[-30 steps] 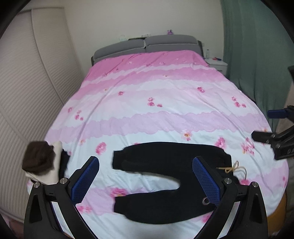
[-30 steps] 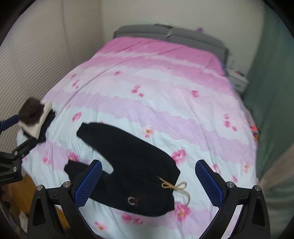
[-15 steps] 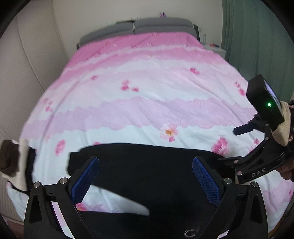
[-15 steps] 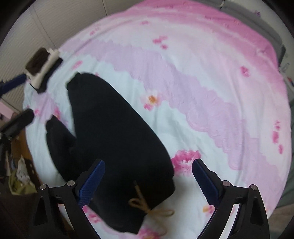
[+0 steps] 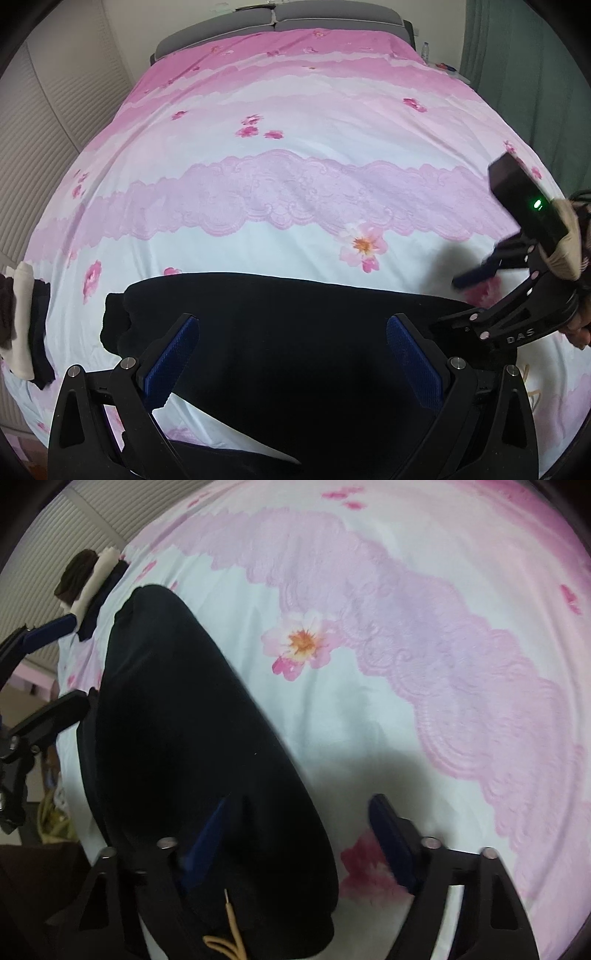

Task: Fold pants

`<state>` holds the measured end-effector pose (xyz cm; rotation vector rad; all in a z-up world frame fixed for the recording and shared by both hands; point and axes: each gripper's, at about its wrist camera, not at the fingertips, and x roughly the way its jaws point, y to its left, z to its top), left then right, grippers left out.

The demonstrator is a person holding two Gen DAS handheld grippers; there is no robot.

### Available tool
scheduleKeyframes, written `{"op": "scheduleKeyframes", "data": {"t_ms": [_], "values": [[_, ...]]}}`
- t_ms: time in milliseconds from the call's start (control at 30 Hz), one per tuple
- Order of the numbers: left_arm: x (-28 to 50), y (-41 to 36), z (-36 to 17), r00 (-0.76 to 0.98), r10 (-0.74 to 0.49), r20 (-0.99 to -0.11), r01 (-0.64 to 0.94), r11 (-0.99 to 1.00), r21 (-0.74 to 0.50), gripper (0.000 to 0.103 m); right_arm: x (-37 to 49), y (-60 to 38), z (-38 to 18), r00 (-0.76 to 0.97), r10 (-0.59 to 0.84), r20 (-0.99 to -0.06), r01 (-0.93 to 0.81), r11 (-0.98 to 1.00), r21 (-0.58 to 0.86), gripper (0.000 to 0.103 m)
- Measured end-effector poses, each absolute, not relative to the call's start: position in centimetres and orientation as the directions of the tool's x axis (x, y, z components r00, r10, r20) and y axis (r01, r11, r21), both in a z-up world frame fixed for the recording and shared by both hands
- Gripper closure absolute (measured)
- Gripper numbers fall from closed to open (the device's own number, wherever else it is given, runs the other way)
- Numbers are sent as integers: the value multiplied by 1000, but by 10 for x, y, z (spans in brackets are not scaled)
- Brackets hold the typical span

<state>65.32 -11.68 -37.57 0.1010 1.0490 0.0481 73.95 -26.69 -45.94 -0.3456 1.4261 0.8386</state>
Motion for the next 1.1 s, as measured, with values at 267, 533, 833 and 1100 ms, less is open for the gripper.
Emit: {"op": "scheduleKeyframes", "data": {"t_ms": [267,533,833,1100], "values": [[647,-109,-360,515,97,-851,5,993,117,0,724,-260,-468,-149,316,-937,-686,650,328,89],[616,-100,-310,611,87,-787,42,989,142,0,657,-247,-380,81,309,-948,-840,532,102,91],[542,-91,-279,637,47,-770,85,988,131,0,543,-234,-337,428,223,-876,-870,365,-332,91],[475,-85,-288,603,25,-797,82,992,93,0,458,-218,-345,601,212,-771,-794,272,-544,91]]}}
